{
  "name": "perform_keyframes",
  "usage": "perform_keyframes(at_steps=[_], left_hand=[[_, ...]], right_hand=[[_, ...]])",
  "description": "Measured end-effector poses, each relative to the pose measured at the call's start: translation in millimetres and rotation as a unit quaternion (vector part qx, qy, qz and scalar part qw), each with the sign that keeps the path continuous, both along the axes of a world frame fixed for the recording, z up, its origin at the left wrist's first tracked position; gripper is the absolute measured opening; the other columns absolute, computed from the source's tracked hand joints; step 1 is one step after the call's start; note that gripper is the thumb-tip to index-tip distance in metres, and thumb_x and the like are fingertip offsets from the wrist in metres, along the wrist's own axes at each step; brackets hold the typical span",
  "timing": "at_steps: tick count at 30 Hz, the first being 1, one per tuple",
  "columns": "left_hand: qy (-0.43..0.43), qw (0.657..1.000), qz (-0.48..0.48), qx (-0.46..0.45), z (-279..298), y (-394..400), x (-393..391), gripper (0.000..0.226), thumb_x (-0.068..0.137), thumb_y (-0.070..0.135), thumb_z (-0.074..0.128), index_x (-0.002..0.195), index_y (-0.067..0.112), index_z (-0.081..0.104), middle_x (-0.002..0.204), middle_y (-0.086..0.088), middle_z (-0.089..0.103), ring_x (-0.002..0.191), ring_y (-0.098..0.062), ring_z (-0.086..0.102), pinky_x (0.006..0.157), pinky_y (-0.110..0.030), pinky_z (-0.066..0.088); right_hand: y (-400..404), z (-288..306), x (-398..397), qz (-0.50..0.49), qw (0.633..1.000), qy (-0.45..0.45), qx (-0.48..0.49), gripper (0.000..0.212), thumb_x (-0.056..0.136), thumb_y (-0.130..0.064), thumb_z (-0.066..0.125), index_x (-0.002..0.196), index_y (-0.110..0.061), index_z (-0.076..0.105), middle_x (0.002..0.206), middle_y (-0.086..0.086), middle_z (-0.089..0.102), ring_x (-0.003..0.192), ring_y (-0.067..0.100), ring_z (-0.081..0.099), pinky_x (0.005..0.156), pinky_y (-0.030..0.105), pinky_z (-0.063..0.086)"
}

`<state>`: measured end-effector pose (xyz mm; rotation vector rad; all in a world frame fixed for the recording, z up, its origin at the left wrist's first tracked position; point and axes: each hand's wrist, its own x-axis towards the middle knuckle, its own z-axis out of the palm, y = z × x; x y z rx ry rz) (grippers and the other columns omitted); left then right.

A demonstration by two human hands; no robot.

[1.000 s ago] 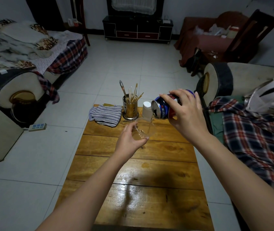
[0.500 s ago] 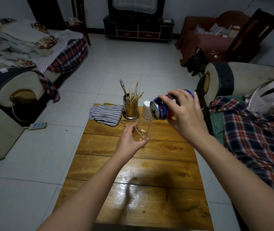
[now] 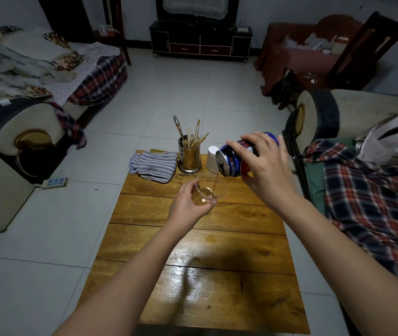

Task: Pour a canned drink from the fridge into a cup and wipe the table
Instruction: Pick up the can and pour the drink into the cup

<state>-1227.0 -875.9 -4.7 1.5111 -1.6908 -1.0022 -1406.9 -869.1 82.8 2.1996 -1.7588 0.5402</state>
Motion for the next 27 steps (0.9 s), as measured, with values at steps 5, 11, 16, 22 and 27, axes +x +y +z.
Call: perform_keyframes(at_steps=[5,11,16,22,27], left_hand=[[0.003,1.0,-0.003,0.002,-0.8,-0.2,-0.3,0.07,0.072,0.031,0.076,0.133,0.02,0.043,0.128,0.003,0.05,0.117,-0.014,0.047,0.093,-0.028,0.043],[0.007,1.0,-0.004,0.005,-2.7,-0.1,0.4,0.07,0.072,0.031,0.076,0.133,0.02,0.043,0.128,0.003,0.05,0.118,-0.014,0.047,0.095,-0.03,0.043],[0.007,1.0,-0.003,0.006,-3.9,0.7,1.1,0.071,0.072,0.031,0.076,0.134,0.02,0.042,0.13,0.003,0.049,0.119,-0.013,0.045,0.095,-0.028,0.041],[0.005,1.0,-0.002,0.005,-4.8,1.1,2.2,0.071,0.072,0.031,0.076,0.133,0.019,0.043,0.131,0.002,0.049,0.12,-0.014,0.045,0.096,-0.029,0.041],[0.003,1.0,0.004,0.006,-6.0,1.5,3.6,0.07,0.072,0.031,0.076,0.133,0.019,0.043,0.131,0.002,0.049,0.119,-0.013,0.045,0.093,-0.026,0.039]], right_hand=[[0.4,-0.1,-0.5,0.002,1.0,0.0,-0.004,0.08,0.064,-0.008,0.079,0.133,-0.025,0.044,0.132,0.014,0.049,0.127,0.036,0.039,0.107,0.06,0.016],[0.3,-1.7,-0.6,0.004,1.0,0.004,-0.003,0.081,0.064,-0.007,0.079,0.134,-0.025,0.043,0.132,0.014,0.049,0.127,0.036,0.04,0.107,0.06,0.017],[0.0,-3.1,-0.5,0.007,1.0,0.005,-0.01,0.079,0.064,-0.008,0.079,0.133,-0.025,0.044,0.131,0.014,0.05,0.126,0.036,0.04,0.107,0.06,0.016],[0.0,-5.5,0.8,0.01,1.0,0.002,-0.012,0.078,0.064,-0.008,0.079,0.133,-0.024,0.045,0.13,0.014,0.051,0.126,0.036,0.041,0.107,0.058,0.016],[1.1,-9.6,-1.1,0.008,1.0,-0.025,-0.002,0.08,0.064,-0.007,0.078,0.134,-0.024,0.044,0.13,0.013,0.05,0.126,0.035,0.04,0.107,0.059,0.017]])
